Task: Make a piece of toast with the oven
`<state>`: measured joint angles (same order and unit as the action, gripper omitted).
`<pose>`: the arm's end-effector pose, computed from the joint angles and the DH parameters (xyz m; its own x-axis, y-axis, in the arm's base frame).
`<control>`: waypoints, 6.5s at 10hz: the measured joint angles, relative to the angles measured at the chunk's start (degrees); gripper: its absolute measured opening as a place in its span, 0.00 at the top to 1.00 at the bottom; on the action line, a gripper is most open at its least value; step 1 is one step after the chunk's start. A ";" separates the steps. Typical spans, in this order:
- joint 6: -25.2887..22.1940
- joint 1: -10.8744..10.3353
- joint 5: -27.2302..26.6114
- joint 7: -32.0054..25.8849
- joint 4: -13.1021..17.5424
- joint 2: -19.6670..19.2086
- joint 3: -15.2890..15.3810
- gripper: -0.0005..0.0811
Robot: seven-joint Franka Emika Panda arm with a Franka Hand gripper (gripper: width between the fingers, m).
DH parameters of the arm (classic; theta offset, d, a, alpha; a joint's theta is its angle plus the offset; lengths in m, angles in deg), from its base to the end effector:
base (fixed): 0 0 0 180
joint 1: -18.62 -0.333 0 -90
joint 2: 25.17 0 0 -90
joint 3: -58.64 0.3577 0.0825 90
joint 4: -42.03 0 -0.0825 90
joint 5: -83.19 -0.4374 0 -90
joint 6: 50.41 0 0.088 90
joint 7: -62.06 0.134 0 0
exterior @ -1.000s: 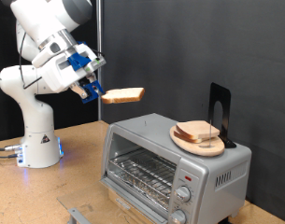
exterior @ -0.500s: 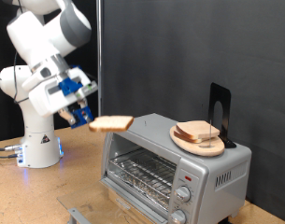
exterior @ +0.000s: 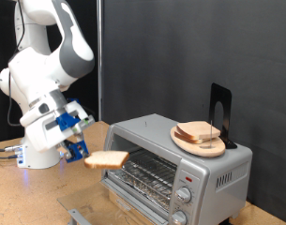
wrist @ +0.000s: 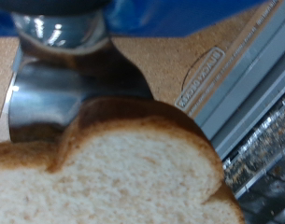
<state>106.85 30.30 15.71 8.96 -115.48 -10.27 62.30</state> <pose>0.4153 -0.0876 0.2843 0.8594 -0.3238 0.3958 -0.1585 -0.9045 -0.3958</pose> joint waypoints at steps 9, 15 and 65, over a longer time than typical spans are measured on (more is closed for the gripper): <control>-9.17 0.70 13.04 -2.62 2.69 -3.10 0.00 0.43; -12.33 1.02 35.05 11.24 8.10 -7.71 2.26 0.43; -12.07 -10.98 18.31 23.90 4.79 11.35 18.90 0.43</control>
<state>94.78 19.31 34.02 32.86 -110.70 1.08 81.20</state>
